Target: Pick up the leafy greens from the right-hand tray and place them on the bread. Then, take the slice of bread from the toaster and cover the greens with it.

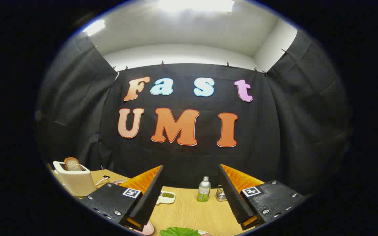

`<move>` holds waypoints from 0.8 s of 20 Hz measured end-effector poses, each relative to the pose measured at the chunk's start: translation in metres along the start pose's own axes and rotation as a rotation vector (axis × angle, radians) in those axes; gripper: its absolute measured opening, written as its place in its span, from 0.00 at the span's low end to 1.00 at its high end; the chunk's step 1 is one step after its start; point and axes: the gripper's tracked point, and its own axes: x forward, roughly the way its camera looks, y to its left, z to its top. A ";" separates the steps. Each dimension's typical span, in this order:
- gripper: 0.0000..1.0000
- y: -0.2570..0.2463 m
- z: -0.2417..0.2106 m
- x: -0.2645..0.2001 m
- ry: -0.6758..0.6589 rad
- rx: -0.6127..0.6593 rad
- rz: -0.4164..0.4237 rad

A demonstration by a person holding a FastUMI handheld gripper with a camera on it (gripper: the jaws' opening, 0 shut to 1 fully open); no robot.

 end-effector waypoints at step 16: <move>0.96 -0.005 -0.008 -0.008 0.062 0.055 0.058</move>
